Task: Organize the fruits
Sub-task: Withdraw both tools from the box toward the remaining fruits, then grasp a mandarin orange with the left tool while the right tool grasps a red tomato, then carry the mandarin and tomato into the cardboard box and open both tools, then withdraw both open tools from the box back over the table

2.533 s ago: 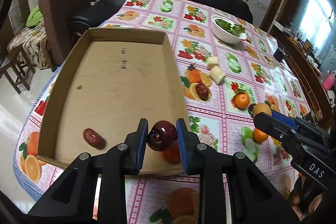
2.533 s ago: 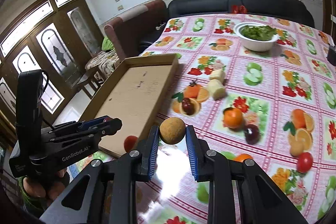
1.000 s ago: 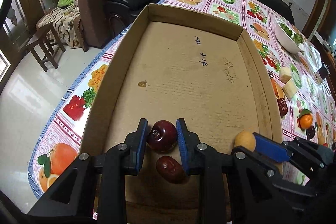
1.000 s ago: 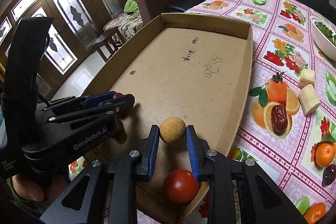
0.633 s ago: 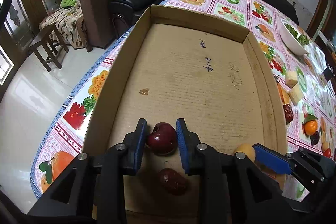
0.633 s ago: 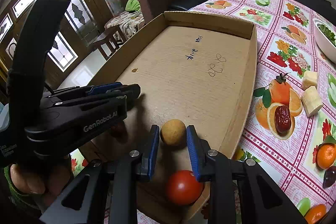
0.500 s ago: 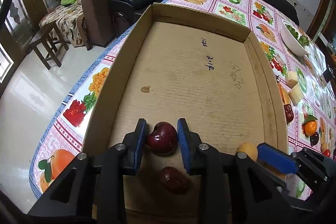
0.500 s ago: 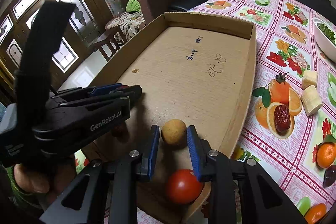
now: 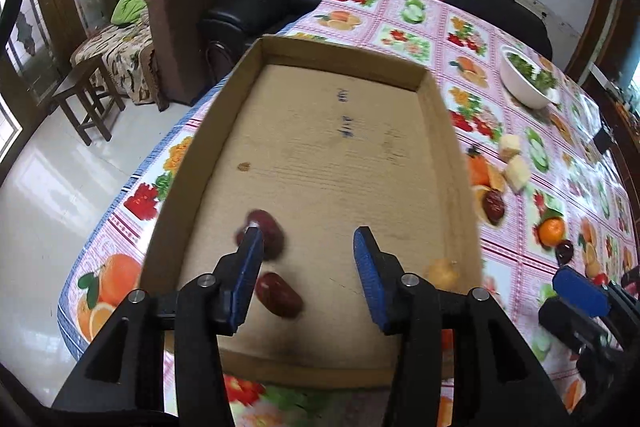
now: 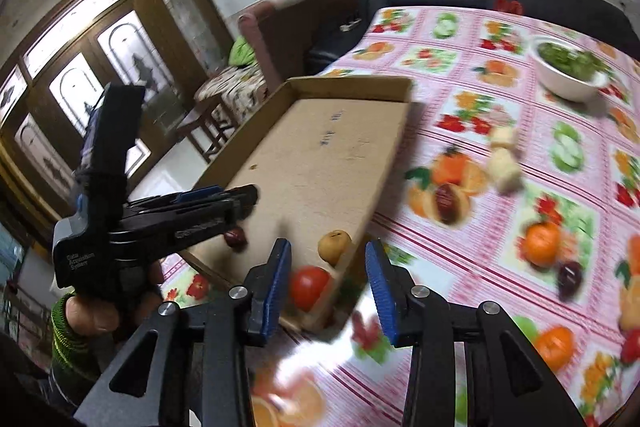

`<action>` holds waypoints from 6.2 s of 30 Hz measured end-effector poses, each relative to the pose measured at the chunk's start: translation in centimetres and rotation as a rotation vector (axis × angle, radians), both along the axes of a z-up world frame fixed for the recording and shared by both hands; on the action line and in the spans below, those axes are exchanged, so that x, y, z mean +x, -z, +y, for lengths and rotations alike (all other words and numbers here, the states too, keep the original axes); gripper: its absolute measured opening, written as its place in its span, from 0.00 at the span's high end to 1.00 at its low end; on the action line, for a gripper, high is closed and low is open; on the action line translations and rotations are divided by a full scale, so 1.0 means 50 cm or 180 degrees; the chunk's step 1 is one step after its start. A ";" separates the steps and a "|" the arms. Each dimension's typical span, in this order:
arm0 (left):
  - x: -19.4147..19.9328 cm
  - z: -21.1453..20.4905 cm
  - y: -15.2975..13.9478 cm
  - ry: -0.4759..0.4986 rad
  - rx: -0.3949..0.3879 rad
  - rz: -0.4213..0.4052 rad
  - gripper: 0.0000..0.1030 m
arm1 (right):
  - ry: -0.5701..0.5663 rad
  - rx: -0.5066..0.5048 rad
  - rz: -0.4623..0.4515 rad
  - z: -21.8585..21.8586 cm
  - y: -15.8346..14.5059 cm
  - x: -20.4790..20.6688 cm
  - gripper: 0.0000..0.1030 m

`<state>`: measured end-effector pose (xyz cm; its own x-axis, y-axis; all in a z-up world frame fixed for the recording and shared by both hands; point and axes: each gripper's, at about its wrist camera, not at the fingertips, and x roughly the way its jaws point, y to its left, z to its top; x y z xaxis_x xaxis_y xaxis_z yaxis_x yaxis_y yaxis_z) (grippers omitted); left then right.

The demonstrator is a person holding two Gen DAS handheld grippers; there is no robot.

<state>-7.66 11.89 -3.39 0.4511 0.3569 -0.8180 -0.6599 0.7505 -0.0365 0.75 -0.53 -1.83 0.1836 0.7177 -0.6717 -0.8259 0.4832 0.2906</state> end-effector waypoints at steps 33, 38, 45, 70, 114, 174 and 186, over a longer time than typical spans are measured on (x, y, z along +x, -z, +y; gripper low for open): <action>0.117 -0.324 0.011 0.1157 -0.0236 0.0093 0.51 | 0.1587 -0.0004 0.0019 -0.441 0.056 0.141 0.38; 0.141 -0.355 0.024 0.1299 -0.0328 0.0125 0.51 | 0.1616 -0.0093 -0.0012 -0.443 0.070 0.149 0.38; 0.172 -0.385 0.032 0.1427 -0.0416 0.0126 0.51 | 0.1591 -0.0201 -0.0054 -0.421 0.082 0.168 0.39; 0.240 -0.405 0.071 0.1584 -0.0781 0.0060 0.51 | 0.1484 -0.0335 0.0078 -0.392 0.115 0.212 0.54; 0.015 -0.092 -0.046 0.0561 -0.0326 -0.0389 0.67 | 0.0317 0.0006 -0.0041 -0.077 -0.005 0.054 0.69; 0.037 0.055 -0.025 -0.0069 -0.0162 -0.0129 0.52 | -0.0145 -0.0024 0.0051 0.066 0.007 0.011 0.60; 0.070 -0.078 -0.057 0.0241 0.0060 -0.0097 0.49 | 0.0545 0.0100 0.0104 -0.131 -0.002 0.090 0.52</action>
<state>-4.13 8.01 -0.54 0.5020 0.3360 -0.7969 -0.6000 0.7989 -0.0412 5.26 -7.08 -1.71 0.2833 0.6986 -0.6571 -0.7222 0.6062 0.3331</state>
